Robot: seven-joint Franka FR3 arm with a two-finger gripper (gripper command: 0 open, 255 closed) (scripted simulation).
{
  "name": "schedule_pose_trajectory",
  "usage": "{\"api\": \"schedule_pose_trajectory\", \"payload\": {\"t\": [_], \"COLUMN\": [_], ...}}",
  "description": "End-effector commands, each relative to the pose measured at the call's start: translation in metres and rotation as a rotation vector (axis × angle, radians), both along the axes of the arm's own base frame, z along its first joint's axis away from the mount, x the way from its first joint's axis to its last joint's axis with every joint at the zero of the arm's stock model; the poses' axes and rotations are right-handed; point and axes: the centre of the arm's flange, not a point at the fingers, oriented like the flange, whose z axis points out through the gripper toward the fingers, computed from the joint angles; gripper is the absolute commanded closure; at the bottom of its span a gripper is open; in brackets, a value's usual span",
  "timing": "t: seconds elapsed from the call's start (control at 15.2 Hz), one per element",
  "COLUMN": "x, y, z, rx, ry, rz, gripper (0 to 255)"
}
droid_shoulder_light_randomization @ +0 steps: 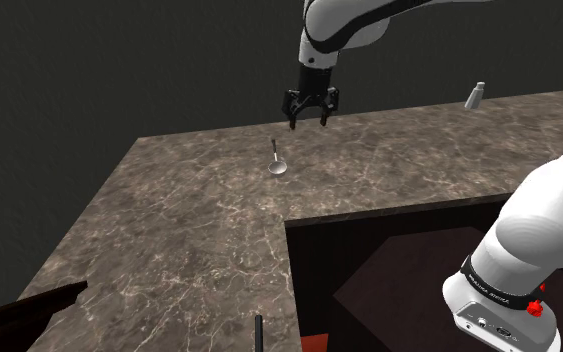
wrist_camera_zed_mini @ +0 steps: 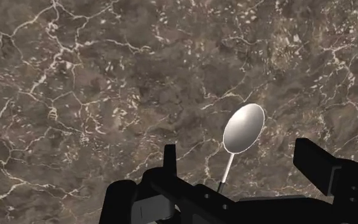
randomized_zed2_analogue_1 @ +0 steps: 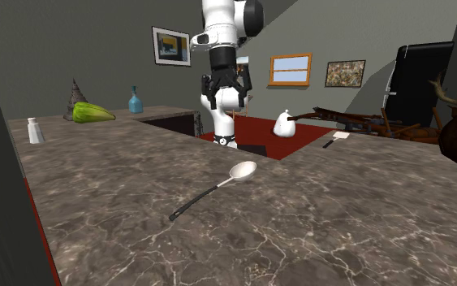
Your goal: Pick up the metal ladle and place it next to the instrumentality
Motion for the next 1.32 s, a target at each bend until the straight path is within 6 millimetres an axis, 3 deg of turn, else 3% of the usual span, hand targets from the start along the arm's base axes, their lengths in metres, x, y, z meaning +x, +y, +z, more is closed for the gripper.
{"api": "schedule_pose_trajectory", "payload": {"t": [0.0, 0.86, 1.25], "x": [0.021, 0.161, 0.168], "y": [0.001, -0.003, -0.001], "z": [-0.015, -0.123, -0.154], "rx": [0.004, 0.027, 0.028], "ry": [0.010, 0.076, 0.079], "rz": [-0.033, -0.236, -0.244], "gripper": [0, 0, 0]}}
